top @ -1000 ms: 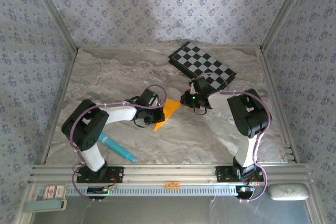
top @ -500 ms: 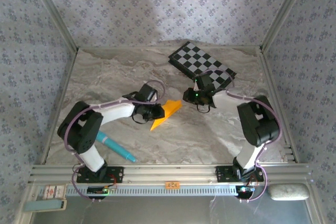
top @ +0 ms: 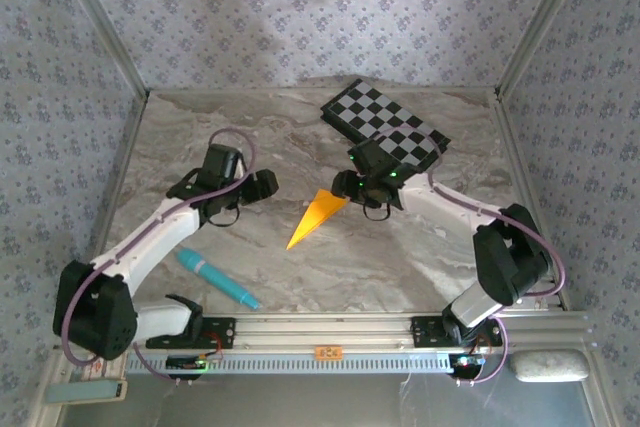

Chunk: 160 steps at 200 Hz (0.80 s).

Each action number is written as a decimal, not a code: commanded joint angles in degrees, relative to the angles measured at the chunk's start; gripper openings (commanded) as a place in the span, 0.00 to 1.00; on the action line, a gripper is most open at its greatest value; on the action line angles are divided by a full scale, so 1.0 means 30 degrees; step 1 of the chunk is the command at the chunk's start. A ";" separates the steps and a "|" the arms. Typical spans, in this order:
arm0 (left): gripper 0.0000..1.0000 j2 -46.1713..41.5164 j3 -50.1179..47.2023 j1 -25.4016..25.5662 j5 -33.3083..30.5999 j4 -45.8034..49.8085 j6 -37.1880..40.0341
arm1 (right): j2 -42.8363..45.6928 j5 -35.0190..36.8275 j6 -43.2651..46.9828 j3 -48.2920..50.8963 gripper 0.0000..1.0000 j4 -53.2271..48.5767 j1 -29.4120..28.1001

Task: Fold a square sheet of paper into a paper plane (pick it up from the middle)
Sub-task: Turn over a paper plane at the center of the table.

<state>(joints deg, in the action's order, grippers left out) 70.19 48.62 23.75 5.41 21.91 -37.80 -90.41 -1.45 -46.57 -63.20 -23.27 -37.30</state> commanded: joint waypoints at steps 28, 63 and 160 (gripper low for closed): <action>1.00 -0.2288 -0.1368 -0.1271 -0.2290 0.1135 0.1705 | -0.3174 0.3061 -0.2414 -0.4298 0.71 -0.3623 -0.2503; 1.00 -0.3162 -0.2185 -0.1920 -0.1796 0.0699 0.2038 | -0.5776 0.4278 -0.3832 -0.6914 0.76 -0.6114 -0.3674; 1.00 -0.3215 -0.2702 -0.2758 -0.1324 0.0807 0.2498 | -0.9452 0.4877 -0.6427 -1.1177 0.57 -1.1852 -0.4411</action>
<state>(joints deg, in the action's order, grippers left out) 61.12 40.77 16.10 0.62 24.25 -31.33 -118.24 11.62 -63.00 -94.91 -52.88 -50.54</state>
